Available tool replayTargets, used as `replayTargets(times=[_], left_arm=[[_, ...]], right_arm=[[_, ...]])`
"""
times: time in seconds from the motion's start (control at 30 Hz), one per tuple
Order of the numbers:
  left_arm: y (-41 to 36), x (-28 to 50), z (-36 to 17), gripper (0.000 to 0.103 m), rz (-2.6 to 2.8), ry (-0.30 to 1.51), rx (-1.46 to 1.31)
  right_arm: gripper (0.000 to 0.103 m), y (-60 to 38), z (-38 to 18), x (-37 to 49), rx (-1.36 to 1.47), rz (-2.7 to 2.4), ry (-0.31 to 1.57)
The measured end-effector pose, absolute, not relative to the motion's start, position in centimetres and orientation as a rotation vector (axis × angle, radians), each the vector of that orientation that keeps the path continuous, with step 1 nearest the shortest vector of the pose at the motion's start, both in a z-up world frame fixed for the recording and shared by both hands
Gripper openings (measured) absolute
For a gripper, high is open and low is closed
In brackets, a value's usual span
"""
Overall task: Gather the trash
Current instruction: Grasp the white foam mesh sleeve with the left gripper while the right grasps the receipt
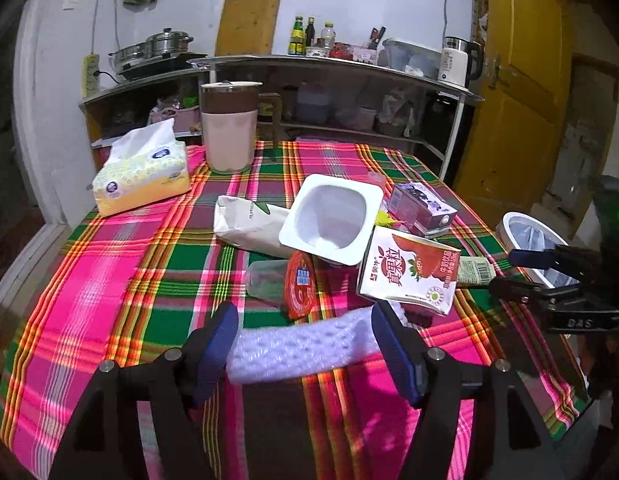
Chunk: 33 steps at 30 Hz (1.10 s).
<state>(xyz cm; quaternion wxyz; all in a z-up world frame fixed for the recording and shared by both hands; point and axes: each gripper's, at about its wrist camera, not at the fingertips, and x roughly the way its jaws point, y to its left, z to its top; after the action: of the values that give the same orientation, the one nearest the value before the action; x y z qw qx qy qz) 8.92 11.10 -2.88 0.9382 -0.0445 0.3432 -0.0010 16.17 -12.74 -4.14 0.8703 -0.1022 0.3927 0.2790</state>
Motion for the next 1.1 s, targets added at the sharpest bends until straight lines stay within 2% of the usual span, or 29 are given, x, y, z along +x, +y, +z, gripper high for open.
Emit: replayTargets(times=[0.5,0.6,0.67,0.73,0.87,1.03,1.1], left_arm=[[10.4,9.6,-4.9,0.069,-0.117,0.797,-0.047],[9.8,9.1,-5.0,0.069,-0.127,0.806,-0.025],[9.4,8.8,-5.1,0.069,-0.132,0.812,-0.019],[9.1,8.6,-5.1,0.069,-0.122,0.811,-0.014],[8.5,8.0,-5.2,0.056,-0.103,0.809,-0.016],[8.4,7.1,-5.0,0.038,-0.061,0.799,-0.050],[8.5,6.7,-4.8,0.024,-0.055,0.794,-0.074]], right_arm=[[0.070,-10.4,-5.9,19.2,-0.317,0.726,0.893],[0.058,-10.5,-5.8,18.7,-0.308,0.722,0.898],[0.043,-10.7,-5.7,18.4,-0.281,0.732,0.903],[0.036,-10.7,-5.6,18.0,-0.262,0.740,0.905],[0.029,-10.6,-5.5,16.8,-0.255,0.736,0.894],[0.027,-10.9,-5.2,15.3,-0.230,0.725,0.877],[0.027,-11.2,-5.1,14.9,-0.216,0.722,0.874]])
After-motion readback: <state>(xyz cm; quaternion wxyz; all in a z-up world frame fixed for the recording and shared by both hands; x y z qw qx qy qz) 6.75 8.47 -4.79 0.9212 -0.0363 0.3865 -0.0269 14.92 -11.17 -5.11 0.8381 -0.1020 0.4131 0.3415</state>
